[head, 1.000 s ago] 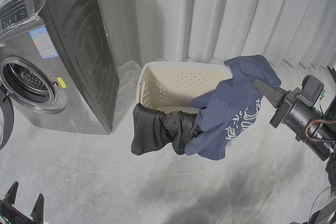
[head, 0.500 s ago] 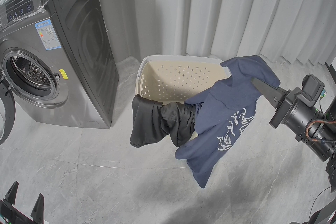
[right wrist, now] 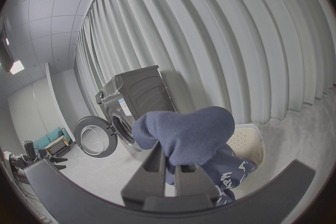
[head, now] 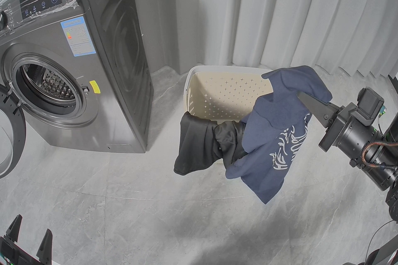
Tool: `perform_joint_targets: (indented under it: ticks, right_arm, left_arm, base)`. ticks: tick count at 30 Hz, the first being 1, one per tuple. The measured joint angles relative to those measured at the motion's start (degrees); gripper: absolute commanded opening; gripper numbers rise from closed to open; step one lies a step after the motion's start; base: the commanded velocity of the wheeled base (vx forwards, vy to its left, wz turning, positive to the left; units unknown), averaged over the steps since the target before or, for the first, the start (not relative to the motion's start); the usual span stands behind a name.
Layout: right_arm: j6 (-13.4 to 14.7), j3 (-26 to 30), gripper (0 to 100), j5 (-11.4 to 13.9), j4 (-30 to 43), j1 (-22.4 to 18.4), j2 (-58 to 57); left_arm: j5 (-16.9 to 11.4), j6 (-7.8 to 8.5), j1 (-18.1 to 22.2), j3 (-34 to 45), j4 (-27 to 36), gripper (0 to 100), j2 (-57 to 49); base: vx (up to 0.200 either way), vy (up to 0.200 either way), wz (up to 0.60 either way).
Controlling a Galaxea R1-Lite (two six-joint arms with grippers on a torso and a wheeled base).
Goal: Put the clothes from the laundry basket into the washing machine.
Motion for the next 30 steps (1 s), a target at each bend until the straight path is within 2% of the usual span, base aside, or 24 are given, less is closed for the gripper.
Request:
perform_joint_targets:
  ticks: [30]
  right_arm:
    - [0.1,-0.1,0,0.3,0.0,1.3,0.1]
  left_arm:
    - [0.0,0.0,0.0,0.0,0.0,100,0.0]
  base:
    - [0.0,0.2,0.0]
